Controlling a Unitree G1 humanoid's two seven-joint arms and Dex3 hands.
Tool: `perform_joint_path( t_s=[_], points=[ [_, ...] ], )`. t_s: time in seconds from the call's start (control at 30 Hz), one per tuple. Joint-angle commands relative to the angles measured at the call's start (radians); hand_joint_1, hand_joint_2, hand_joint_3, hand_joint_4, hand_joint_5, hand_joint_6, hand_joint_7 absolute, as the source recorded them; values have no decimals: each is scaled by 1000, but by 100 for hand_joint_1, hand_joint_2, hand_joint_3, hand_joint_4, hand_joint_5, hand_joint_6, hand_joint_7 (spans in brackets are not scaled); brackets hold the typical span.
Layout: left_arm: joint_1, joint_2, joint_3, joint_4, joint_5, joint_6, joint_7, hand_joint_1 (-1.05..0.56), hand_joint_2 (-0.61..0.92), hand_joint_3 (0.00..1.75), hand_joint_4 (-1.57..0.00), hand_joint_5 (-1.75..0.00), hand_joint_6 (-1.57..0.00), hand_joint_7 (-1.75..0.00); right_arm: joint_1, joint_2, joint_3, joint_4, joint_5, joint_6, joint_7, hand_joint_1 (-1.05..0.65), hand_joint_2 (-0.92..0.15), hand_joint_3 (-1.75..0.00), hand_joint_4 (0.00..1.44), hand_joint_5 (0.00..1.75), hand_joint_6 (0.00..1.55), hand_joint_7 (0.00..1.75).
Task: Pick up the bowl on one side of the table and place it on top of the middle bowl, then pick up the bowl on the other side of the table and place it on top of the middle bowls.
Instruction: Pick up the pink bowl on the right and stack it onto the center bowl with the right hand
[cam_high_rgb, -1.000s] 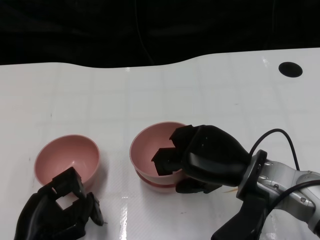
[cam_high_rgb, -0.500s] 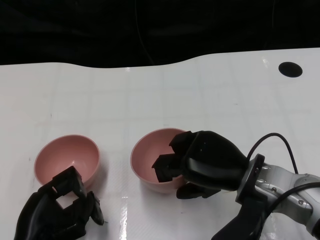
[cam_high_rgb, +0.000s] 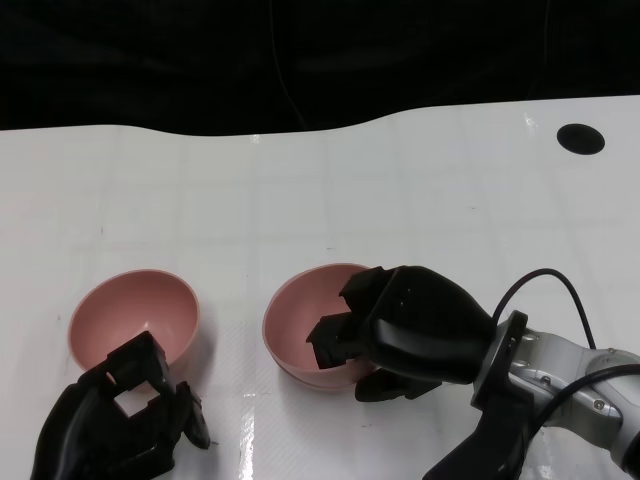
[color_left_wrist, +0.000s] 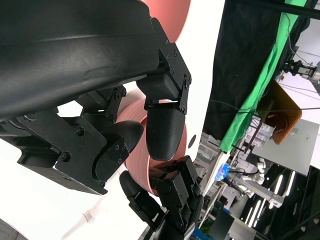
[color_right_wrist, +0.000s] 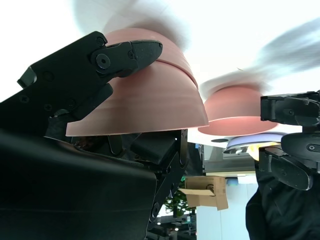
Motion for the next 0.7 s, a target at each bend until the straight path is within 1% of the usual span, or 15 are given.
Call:
perform_joint_path(
  t_s=[0.03, 0.17, 0.2, 0.3, 0.37, 0.47, 0.57, 0.67, 0.7],
  points=[
    [2, 7, 7, 7, 0, -11, -4, -3, 57, 125, -83, -175, -75, -165, -23, 2, 4, 18, 0, -10, -32, -20, -78, -36, 86, 175, 79, 125],
    [2, 8, 6, 8, 1, -11, -1, -3, 57, 125, -83, -175, -76, -165, -28, 1, 8, 24, 0, -11, -37, -20, -78, -36, 87, 175, 78, 128],
    [0, 8, 6, 11, 1, -13, -4, -4, 56, 125, -83, -175, -76, -164, -29, 0, 8, 25, 2, -12, -33, -21, -79, -35, 86, 175, 80, 117],
    [-3, 9, 6, 15, -1, -11, -5, -4, 57, 125, -83, -175, -76, -163, -34, 0, 10, 32, 4, -14, -32, -21, -81, -34, 85, 175, 83, 111],
    [-4, 8, 7, 17, -1, -12, -5, -4, 56, 125, -83, -175, -77, -163, -36, -1, 12, 35, 2, -13, -33, -21, -82, -33, 85, 175, 80, 117],
    [-5, 6, 5, 20, 3, -20, -3, -4, 56, 126, -84, -175, -77, -163, -39, 1, 13, 44, 1, -13, -39, -21, -82, -33, 85, 175, 79, 117],
    [-5, 5, 4, 21, 5, -23, 1, -4, 56, 127, -84, -175, -77, -164, -43, 3, 14, 52, 3, -14, -42, -21, -82, -32, 85, 175, 78, 122],
    [-2, 5, 2, 19, 12, -27, 3, -4, 55, 126, -84, -175, -77, -164, -46, 6, 14, 62, 4, -18, -50, -20, -82, -31, 86, 175, 73, 135],
    [-1, 6, 2, 18, 10, -27, 0, -4, 56, 125, -84, -175, -76, -163, -47, 7, 15, 65, 2, -17, -54, -20, -82, -31, 86, 175, 72, 137]
  ],
)
